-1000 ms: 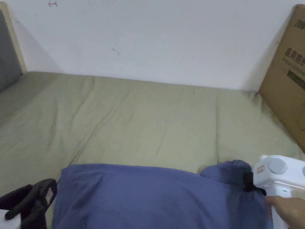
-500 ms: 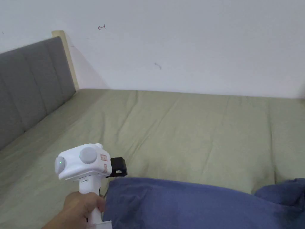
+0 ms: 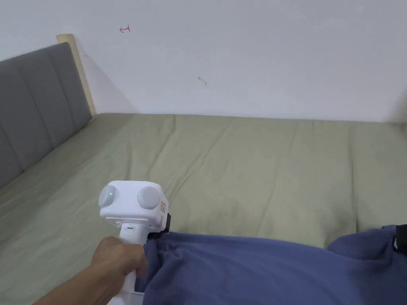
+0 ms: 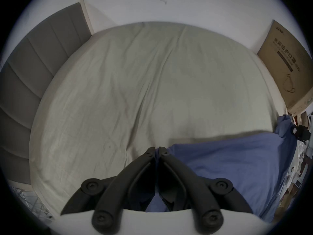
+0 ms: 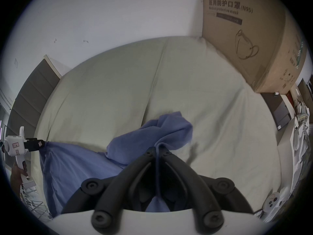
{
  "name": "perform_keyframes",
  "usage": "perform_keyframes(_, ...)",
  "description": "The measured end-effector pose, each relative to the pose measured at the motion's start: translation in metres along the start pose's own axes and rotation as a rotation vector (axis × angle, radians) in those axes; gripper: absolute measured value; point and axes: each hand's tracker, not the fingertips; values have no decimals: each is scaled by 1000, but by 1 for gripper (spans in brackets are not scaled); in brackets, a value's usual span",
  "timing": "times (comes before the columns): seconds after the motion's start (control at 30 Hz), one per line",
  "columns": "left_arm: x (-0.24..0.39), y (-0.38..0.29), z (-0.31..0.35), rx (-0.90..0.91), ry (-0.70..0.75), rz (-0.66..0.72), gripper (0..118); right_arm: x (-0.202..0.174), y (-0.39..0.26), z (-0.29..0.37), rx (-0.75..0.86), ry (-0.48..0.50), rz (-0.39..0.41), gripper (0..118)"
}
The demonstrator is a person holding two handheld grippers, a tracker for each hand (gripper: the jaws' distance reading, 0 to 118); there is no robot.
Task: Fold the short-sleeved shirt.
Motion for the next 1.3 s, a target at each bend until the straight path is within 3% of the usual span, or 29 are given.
perform_keyframes(0.07, -2, 10, 15, 27, -2, -15, 1, 5, 9, 7, 22, 49, 4, 1)
perform_keyframes(0.17, -9, 21, 51, 87, -18, -11, 2, 10, 16, 24, 81, 43, 31, 1)
perform_keyframes(0.23, -14, 26, 80, 130, -27, -16, 2, 1, 25, 94, 103, 21, 48, 1)
perform_keyframes(0.57, -34, 54, 230, 361, -15, -44, 1, -20, 51, 260, 380, 25, 62, 1)
perform_keyframes(0.83, -47, 100, 341, 553, 23, -22, 1, -33, 118, 360, 543, -15, 55, 1)
perform_keyframes(1.03, -38, 138, 388, 643, 50, -1, 1, -61, 169, 400, 650, -89, 126, 1)
perform_keyframes(1.3, -27, 194, 411, 715, 69, 17, 1, -69, 244, 394, 708, -109, 65, 1)
